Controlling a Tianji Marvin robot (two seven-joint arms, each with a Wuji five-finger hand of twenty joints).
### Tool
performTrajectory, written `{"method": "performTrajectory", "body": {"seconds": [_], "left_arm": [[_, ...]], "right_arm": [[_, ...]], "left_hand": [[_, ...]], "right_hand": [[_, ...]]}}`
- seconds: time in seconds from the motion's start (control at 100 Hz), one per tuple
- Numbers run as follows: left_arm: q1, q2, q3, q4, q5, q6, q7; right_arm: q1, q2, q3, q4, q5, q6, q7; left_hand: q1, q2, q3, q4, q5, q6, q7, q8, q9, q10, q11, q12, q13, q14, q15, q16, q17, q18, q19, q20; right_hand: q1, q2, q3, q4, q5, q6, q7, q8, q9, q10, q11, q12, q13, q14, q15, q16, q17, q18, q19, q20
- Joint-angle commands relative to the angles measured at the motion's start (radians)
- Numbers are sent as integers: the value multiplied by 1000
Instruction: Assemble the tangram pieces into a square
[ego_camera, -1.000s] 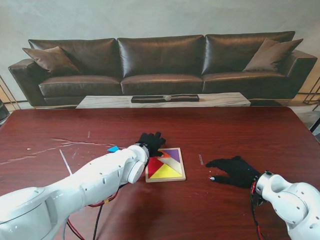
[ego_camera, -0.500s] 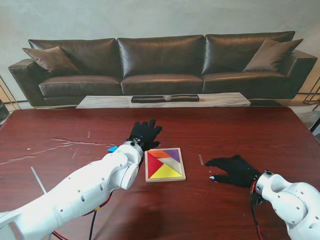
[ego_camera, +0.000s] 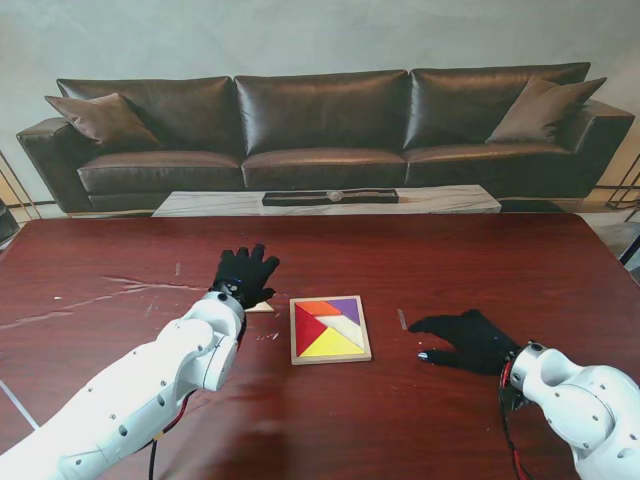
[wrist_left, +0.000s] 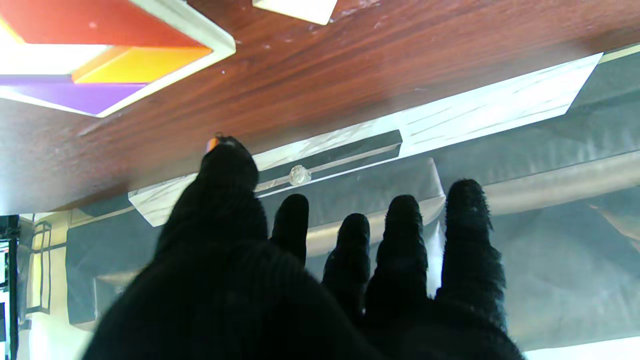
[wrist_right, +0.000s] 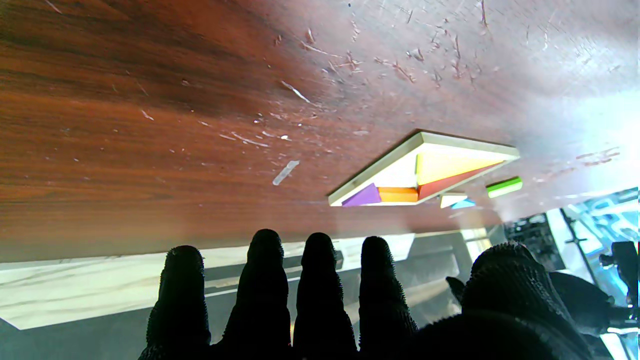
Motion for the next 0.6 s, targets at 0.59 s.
{"method": "performTrajectory", "body": {"seconds": [0.59], "left_arm": [[-86, 23, 36, 168, -53, -37, -60]], "right_arm": [[-19, -3, -1, -8, 5, 5, 3]], "left_hand": [[106, -71, 272, 18, -4, -74, 68, -24, 38, -34, 27, -53, -12, 14, -10, -65, 10, 23, 1, -81]], "right_hand": [[19, 2, 5, 25, -44, -3, 1, -9, 2, 2, 7, 10, 14, -11, 1, 10, -11, 14, 11, -15]]}}
